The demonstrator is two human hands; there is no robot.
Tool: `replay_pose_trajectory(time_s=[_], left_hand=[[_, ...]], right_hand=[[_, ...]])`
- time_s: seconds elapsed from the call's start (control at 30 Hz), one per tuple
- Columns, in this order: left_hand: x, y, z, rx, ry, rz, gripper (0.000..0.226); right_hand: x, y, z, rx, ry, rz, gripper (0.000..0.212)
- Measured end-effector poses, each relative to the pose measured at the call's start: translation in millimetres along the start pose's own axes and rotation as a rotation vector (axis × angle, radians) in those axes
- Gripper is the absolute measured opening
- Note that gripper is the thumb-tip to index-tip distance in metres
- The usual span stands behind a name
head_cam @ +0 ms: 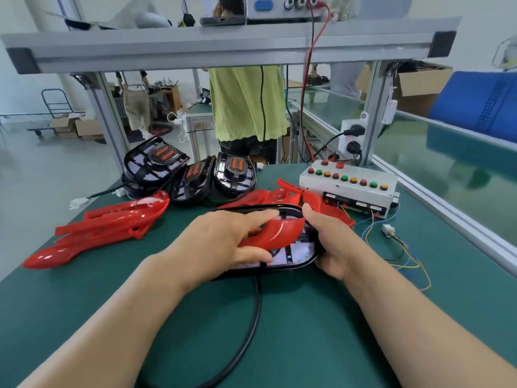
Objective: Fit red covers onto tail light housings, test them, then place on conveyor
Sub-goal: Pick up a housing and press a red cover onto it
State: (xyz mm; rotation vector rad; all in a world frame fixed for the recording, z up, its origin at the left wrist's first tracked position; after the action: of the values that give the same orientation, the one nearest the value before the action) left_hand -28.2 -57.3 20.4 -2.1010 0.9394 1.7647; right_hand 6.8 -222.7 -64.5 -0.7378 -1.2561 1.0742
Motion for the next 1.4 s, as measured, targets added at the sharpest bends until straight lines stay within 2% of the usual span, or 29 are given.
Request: replay_pose_trajectory(time_s=[0.1, 0.2, 0.3, 0.4, 0.47, 0.53, 0.6, 0.77, 0.9, 1.2, 1.33, 1.4], left_hand=[[5, 6, -1, 0.03, 0.012, -0.236, 0.073], [12, 12, -1, 0.061, 0.012, -0.3, 0.071], [12, 12, 2, 0.057, 0.043, -0.252, 0.075], [4, 8, 8, 0.072, 0.138, 0.047, 0.08], [3, 3, 13, 0.111, 0.184, 0.26, 0.065], [3, 3, 18, 0.174, 0.218, 0.311, 0.043], [6, 0, 22, 0.194, 0.237, 0.345, 0.032], [11, -2, 21, 0.201, 0.212, 0.247, 0.037], [11, -6, 23, 0.183, 0.21, 0.233, 0.04], [11, 14, 28, 0.368, 0.273, 0.121, 0.029], [16, 16, 26, 0.369, 0.226, 0.093, 0.041], [17, 16, 25, 0.352, 0.246, 0.094, 0.041]], right_hand=[[10, -5, 7, -0.005, -0.13, -0.04, 0.046], [14, -7, 10, -0.021, -0.188, -0.012, 0.043], [12, -8, 9, -0.05, -0.177, 0.01, 0.048], [12, -6, 7, -0.046, -0.152, -0.002, 0.046], [10, -5, 6, -0.034, -0.124, -0.022, 0.048], [8, -3, 5, -0.026, -0.1, -0.039, 0.051], [10, -2, 5, -0.027, -0.097, -0.056, 0.048], [10, -2, 5, -0.018, -0.064, -0.122, 0.051], [11, -2, 5, -0.002, -0.043, -0.161, 0.038], [4, 1, 6, 0.045, 0.031, -0.154, 0.031], [3, 0, 5, 0.032, 0.034, -0.156, 0.03], [3, -1, 5, 0.023, 0.027, -0.145, 0.03]])
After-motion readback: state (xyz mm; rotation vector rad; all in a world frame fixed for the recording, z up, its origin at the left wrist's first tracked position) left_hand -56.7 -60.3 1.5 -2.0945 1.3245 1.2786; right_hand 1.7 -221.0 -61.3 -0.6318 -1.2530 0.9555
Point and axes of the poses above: each hand's wrist, its own z-axis away from the middle knuckle, its own x-axis out of the palm, y = z × x, the point moved 7 cm from there along -z, towards the middle knuckle
